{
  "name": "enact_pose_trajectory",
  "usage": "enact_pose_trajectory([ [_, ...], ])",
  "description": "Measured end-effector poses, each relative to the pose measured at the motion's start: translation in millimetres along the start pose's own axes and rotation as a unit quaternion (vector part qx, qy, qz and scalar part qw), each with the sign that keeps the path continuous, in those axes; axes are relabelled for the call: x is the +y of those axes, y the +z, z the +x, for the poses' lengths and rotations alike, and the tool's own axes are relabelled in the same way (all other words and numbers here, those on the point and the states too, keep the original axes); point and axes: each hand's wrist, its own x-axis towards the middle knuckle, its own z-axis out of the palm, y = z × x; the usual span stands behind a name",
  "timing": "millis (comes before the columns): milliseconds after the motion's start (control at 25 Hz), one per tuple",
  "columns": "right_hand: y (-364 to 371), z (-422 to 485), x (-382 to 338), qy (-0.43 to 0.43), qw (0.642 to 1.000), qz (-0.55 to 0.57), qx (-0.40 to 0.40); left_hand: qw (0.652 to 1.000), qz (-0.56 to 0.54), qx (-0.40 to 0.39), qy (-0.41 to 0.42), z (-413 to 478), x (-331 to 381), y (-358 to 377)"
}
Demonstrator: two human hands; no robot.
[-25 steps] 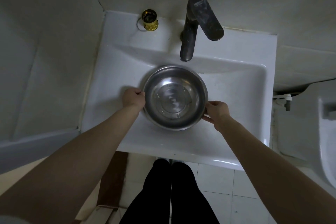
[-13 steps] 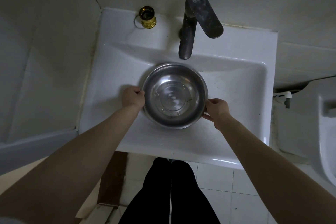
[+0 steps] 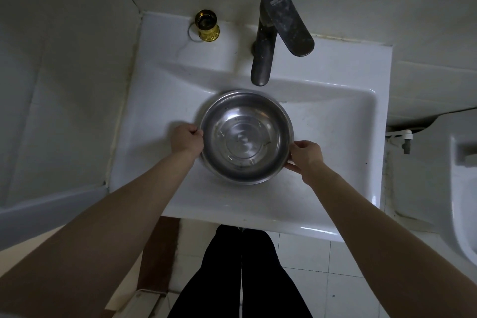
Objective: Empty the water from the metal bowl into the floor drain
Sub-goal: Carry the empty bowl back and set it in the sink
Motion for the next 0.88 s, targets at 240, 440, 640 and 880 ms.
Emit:
enact_pose_trajectory([
  [240,0,0,-1,0.002,1.0,-0.008,-0.009,0.999,-0.034,-0.007,-0.025,-2,3,0],
  [440,-1,2,-2,0.002,1.0,-0.012,-0.01,0.995,-0.073,-0.032,-0.057,-1,6,-1],
  [640,-3,1,-1,0.006,1.0,0.003,-0.001,0.985,-0.122,-0.079,-0.093,-1,1,-5],
  [880,-8,2,-1,-0.017,0.999,-0.015,0.025,0.983,-0.146,-0.098,-0.057,-8,4,-15],
])
